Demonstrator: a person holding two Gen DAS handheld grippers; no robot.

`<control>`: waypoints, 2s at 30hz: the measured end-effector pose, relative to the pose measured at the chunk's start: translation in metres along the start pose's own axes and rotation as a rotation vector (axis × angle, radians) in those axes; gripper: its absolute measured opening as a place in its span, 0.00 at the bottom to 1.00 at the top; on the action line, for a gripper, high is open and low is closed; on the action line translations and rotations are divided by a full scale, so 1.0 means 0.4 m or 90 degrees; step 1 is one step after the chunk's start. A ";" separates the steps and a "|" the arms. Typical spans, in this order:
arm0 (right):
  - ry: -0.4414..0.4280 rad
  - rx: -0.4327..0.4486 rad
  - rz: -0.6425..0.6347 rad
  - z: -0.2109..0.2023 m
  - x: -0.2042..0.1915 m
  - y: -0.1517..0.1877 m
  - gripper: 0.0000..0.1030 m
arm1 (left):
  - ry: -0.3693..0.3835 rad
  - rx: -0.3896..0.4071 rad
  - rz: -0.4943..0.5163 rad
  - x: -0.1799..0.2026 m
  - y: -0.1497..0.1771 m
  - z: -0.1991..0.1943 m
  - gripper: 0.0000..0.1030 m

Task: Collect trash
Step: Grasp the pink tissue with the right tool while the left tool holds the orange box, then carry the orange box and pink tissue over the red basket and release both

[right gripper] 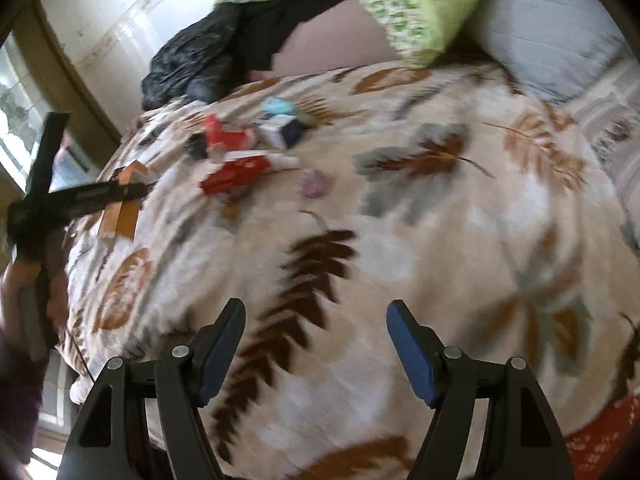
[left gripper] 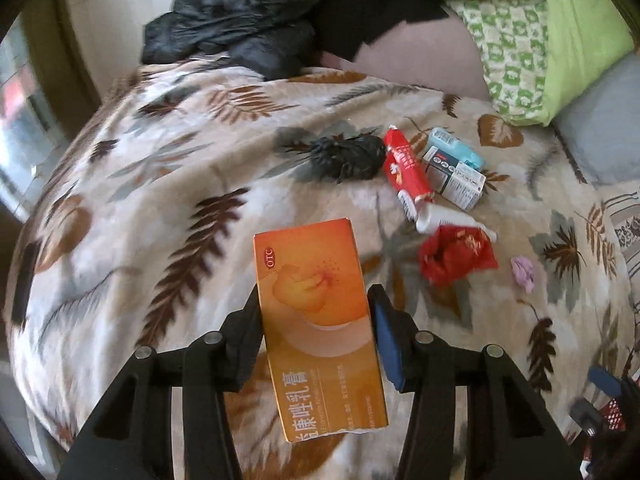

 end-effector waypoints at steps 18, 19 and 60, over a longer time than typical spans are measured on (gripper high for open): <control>0.077 -0.018 -0.044 0.296 -0.016 -0.210 0.37 | -0.019 -0.007 -0.021 -0.013 0.130 -0.005 0.48; 0.084 -0.023 -0.051 0.307 -0.013 -0.209 0.27 | -0.021 -0.004 -0.017 -0.011 0.130 -0.007 0.48; 0.062 0.083 0.056 -0.185 0.040 0.077 0.20 | 0.032 0.135 0.135 0.236 0.194 -0.284 0.48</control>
Point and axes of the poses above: each gripper's, at about its wrist camera, not at the fingertips, and z roughly the way its jaws point, x to its right, y to its underside, the point moved 7 cm from there along z, roughly the way its jaws point, and after that the axes turned 2 degrees about y, right-handed, at the moved point
